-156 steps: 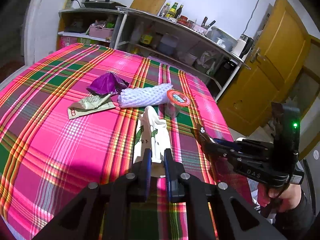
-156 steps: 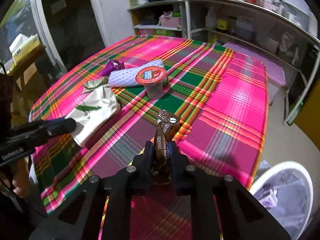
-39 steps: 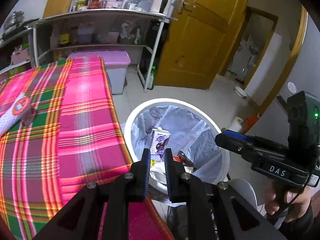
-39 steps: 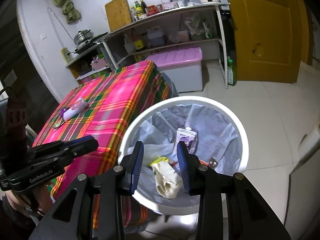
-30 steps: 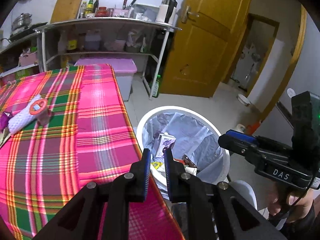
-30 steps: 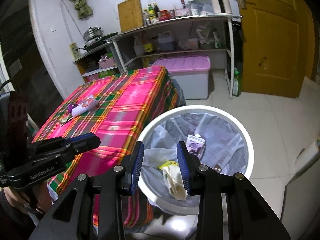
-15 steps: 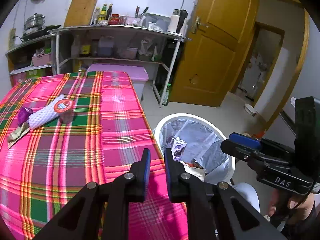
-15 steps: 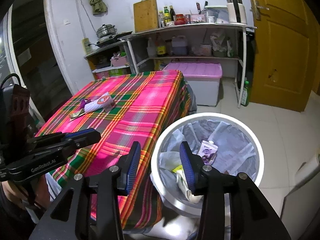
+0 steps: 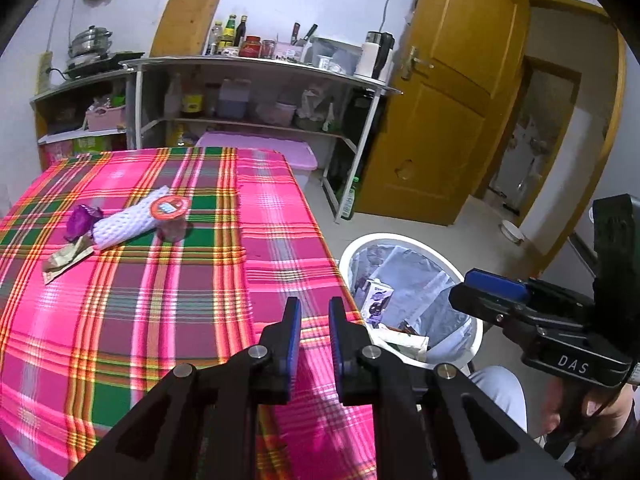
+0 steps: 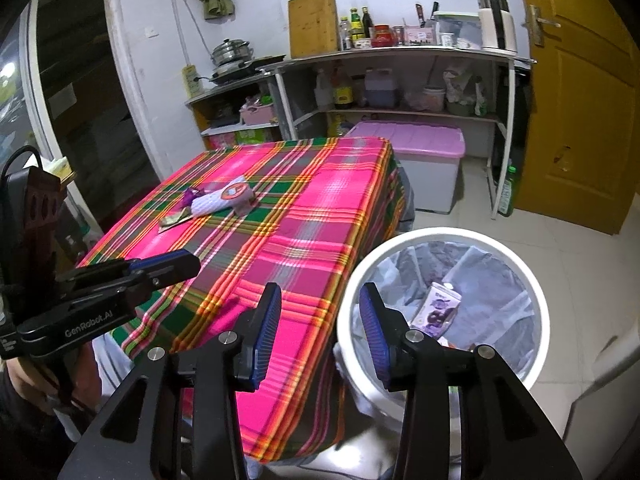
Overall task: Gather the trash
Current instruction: 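Move both tools back over the table toward the remaining trash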
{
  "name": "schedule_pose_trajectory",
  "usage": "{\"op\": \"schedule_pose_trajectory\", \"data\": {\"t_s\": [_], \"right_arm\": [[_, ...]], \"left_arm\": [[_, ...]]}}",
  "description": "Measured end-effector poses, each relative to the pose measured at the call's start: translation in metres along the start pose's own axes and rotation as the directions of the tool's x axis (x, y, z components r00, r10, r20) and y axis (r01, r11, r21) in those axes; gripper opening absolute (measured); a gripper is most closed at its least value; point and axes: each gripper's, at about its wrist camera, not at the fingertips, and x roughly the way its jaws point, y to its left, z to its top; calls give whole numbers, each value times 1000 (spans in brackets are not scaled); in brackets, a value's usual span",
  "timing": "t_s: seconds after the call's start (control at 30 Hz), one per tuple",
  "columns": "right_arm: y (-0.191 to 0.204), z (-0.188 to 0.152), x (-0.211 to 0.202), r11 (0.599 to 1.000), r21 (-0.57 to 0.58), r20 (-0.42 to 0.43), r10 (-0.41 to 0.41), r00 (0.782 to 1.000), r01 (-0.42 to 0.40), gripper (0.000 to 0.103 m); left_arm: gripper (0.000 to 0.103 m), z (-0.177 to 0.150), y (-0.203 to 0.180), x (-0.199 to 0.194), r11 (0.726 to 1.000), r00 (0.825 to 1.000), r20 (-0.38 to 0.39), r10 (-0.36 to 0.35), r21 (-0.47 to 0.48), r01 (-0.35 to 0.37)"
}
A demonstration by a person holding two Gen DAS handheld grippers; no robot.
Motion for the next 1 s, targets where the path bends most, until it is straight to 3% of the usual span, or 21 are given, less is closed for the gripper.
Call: {"op": "schedule_pose_trajectory", "data": {"t_s": [1.0], "right_arm": [[41,15,43,996,-51,-67,69,995,-72,42]], "left_arm": [[13,-6,70,-21,987,993,21,116,-111,-113]]}}
